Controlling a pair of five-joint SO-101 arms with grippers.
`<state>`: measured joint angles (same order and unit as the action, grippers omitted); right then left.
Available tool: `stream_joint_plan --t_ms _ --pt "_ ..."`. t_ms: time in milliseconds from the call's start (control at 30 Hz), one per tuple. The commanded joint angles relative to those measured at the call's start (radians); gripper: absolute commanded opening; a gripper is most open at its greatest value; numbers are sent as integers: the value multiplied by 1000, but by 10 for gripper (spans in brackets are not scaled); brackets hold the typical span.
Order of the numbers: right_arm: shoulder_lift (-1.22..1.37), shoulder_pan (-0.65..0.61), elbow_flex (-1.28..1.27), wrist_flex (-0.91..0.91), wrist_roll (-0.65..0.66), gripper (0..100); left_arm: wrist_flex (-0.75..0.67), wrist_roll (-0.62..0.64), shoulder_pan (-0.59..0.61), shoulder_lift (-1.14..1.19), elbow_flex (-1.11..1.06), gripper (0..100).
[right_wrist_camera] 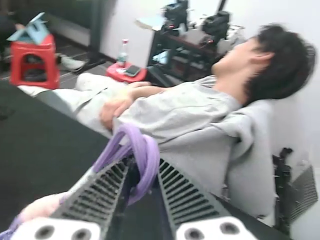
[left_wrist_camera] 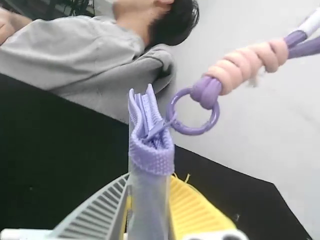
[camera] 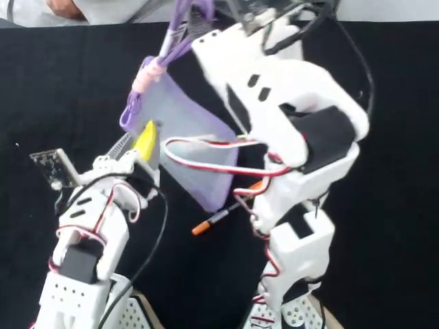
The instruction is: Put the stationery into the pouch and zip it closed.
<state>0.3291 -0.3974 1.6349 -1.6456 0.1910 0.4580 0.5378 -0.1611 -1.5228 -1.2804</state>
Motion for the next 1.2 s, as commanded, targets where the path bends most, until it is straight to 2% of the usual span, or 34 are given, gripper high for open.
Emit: stream_joint_plan --t_ms 0,267,567,833,1167 --pt "-44 64 35 55 -5 11 55 -87 -7 -100 53 30" --pt "-50 172 35 138 -3 11 163 -262 -125 -307 62 30" --pt "-50 342 27 252 -3 11 170 -365 -139 -295 105 30" --pt "-41 453 4 324 -3 11 175 -410 -139 -288 177 30" --pt "-42 583 -259 526 -3 11 180 -450 -139 -287 242 30"
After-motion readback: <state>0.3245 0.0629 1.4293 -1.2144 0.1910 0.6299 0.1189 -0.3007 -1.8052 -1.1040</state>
